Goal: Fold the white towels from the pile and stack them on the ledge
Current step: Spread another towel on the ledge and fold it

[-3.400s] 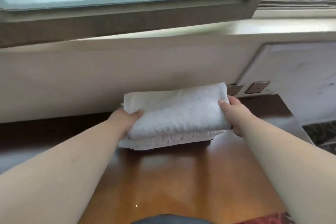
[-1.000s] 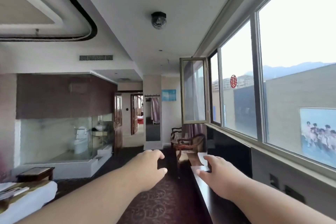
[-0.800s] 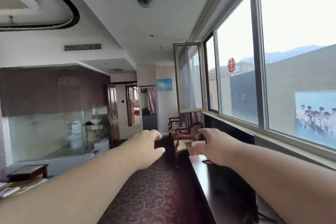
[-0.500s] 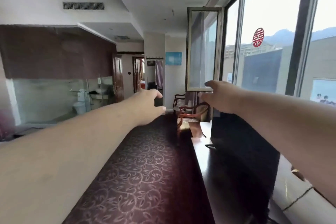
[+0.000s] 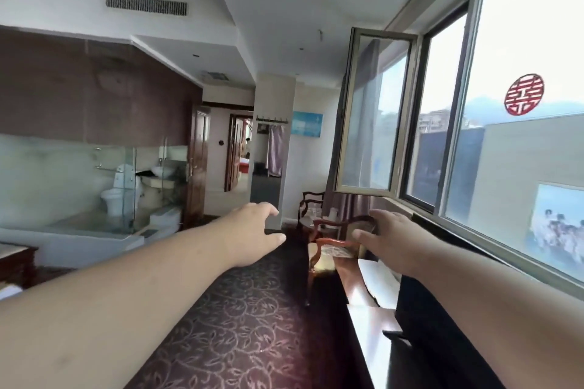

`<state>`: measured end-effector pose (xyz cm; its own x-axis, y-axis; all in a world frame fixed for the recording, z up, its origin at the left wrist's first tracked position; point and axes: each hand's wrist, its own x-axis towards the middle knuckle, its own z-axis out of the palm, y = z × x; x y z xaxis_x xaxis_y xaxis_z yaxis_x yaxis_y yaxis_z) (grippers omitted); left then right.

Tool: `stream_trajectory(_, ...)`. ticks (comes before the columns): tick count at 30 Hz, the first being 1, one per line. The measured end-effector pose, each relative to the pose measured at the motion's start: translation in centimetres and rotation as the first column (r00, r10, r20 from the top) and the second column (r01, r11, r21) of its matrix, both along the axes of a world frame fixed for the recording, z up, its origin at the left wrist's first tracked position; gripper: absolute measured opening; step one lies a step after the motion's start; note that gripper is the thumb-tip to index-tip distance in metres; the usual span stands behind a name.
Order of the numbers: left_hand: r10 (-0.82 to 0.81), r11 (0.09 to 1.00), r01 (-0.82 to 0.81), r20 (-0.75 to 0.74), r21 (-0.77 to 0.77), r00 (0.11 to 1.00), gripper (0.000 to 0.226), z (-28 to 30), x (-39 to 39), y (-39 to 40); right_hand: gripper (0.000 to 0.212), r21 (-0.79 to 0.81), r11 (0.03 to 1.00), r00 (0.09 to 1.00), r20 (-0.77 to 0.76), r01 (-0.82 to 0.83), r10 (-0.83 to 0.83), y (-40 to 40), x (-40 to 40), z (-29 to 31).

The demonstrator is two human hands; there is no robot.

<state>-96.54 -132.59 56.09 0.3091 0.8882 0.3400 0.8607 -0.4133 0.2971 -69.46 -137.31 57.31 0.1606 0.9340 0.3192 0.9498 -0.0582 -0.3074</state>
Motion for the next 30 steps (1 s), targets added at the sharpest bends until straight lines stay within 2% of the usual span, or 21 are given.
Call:
stream_trajectory(6, -0.045, 0.999, 0.045, 0.020, -0.019, 0.999, 0.058, -0.4, 3.3, 17.1, 0.076, 0.044, 0.992, 0.990, -0.091, 0.116, -0.112, 14.8, 3.5, -1.2)
stream_trajectory(10, -0.124, 0.992, 0.124, 0.011, -0.039, 0.992, 0.057, -2.3, 8.3, 27.0, 0.073, 0.017, 0.986, 0.983, -0.081, 0.166, -0.164, 24.7, 7.5, -3.6)
stream_trajectory(15, -0.189, 0.982, 0.189, 0.027, 0.016, 0.982, 0.054, -2.7, 15.6, 40.0, 0.077, 0.026, 0.985, 0.978, -0.120, 0.172, -0.168, 38.9, 12.7, -4.6)
stream_trajectory(20, -0.170, 0.985, 0.169, 0.065, 0.012, 0.983, 0.055, -2.5, 21.7, 53.1, 0.072, 0.041, 0.988, 0.980, -0.143, 0.146, -0.138, 53.2, 17.3, -4.3)
stream_trajectory(24, -0.160, 0.985, 0.164, 0.070, -0.046, 0.985, 0.058, -5.2, 25.9, 62.6, 0.072, -0.033, 0.989, 0.981, -0.121, 0.147, -0.150, 62.7, 20.3, -6.2)
stream_trajectory(30, -0.242, 0.964, 0.243, 0.017, -0.112, 0.970, 0.058, -10.7, 32.0, 77.4, 0.065, -0.109, 0.967, 0.966, -0.096, 0.228, -0.239, 74.8, 26.1, -11.5)
